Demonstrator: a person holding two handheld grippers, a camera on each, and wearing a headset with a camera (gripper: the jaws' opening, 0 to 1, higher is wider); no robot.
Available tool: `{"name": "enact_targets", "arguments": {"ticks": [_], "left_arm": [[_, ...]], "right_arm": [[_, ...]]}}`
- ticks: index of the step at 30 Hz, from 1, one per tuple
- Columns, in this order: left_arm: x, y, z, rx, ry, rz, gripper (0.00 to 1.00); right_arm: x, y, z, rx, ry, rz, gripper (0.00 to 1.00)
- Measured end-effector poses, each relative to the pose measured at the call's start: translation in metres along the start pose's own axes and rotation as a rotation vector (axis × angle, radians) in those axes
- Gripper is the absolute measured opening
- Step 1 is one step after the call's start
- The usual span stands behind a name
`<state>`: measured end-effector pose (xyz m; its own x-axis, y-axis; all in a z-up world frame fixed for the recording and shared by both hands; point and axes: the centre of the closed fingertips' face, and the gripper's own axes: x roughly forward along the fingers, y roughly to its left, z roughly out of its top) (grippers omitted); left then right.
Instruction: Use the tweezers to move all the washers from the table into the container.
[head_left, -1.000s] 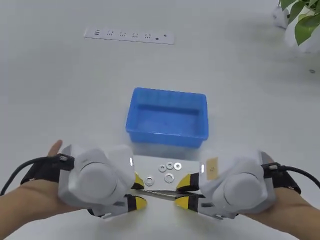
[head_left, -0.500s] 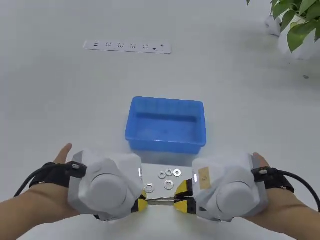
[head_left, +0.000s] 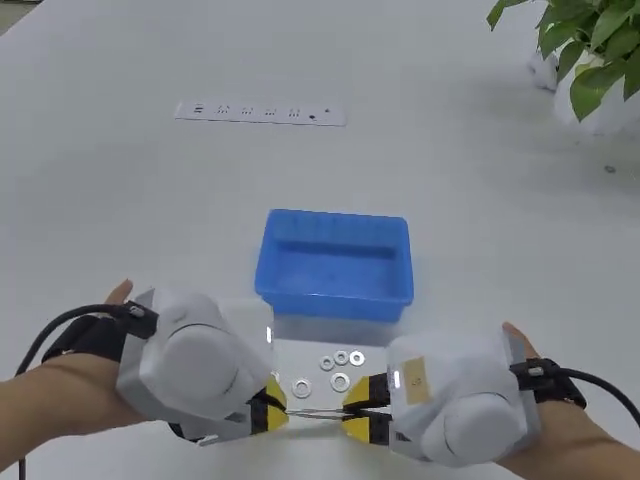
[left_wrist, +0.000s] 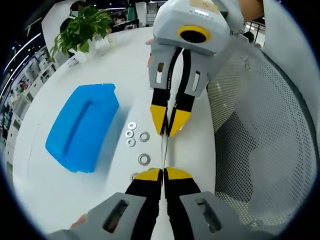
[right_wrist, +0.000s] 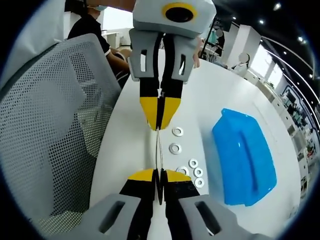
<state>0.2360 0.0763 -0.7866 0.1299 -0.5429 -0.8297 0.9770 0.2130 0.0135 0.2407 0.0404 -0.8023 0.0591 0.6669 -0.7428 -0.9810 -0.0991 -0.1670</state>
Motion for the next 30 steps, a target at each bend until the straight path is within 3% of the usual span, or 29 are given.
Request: {"name": "enact_targets", "arguments": {"ticks": [5,10,17,27,30], "left_arm": [[-0.002,0.001,-0.002,0.008,0.0,0.005,0.06],[0.002,0.0,-0.007,-0.007,0.035,0.005,0.06],[0.006,-0.003,-0.017,0.034,0.088,-0.007,0.07],[-0.009,-0.001,-0.006,0.009,-0.009,-0.002,0.05],[-0.016,-0.001,0.0,0.004,-0.045,0.012,0.05]], "right_arm": [[0.0,-0.001,0.005,-0.023,-0.011,-0.016,0.06],[-0.003,0.002,0.009,-0.037,-0.016,-0.017,0.06],[-0.009,0.002,0.012,-0.033,-0.035,-0.022,0.06],[-0.009,-0.001,0.015,-0.027,-0.055,-0.026,0.06],[-0.011,-0.002,0.017,0.002,-0.09,-0.024,0.06]]}}
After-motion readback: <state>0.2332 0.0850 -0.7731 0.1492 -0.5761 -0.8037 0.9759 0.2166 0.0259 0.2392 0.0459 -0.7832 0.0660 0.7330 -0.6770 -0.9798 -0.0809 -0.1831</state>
